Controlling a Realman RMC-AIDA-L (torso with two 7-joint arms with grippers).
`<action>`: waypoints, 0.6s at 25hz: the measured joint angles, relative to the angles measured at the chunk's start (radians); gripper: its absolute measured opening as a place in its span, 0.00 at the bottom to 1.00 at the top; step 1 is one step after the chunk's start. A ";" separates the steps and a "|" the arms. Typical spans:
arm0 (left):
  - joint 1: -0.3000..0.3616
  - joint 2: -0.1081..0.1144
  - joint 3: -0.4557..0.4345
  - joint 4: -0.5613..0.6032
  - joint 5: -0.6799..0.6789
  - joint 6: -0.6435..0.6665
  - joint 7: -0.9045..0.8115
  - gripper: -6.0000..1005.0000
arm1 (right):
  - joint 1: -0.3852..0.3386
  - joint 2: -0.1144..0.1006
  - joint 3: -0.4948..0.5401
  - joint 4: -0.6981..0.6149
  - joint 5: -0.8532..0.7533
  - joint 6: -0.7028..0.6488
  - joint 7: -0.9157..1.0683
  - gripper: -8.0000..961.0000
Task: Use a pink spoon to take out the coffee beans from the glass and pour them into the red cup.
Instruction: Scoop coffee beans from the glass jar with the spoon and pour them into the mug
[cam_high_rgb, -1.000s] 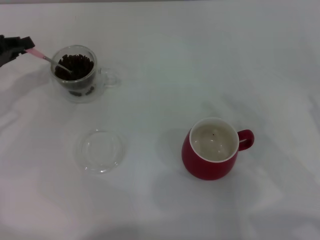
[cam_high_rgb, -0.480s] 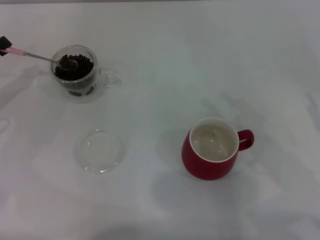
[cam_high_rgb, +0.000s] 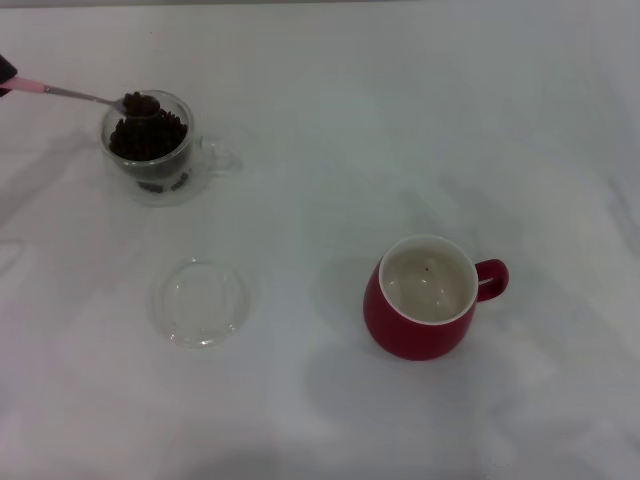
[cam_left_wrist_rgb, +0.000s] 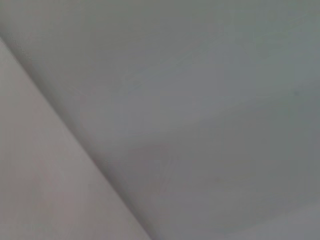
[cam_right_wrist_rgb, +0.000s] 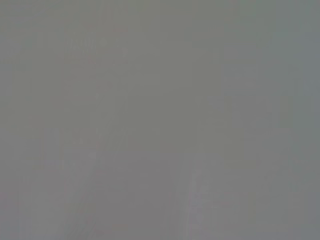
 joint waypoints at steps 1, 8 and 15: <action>-0.002 0.000 0.000 0.000 0.000 0.012 0.007 0.13 | 0.001 0.000 0.000 -0.003 -0.001 0.001 0.000 0.56; -0.032 0.001 0.010 0.002 0.016 0.091 0.038 0.13 | 0.003 0.000 -0.004 -0.019 -0.004 0.008 0.000 0.56; -0.090 -0.001 0.030 0.001 0.070 0.173 0.044 0.13 | 0.005 0.000 -0.005 -0.022 -0.005 0.010 0.000 0.56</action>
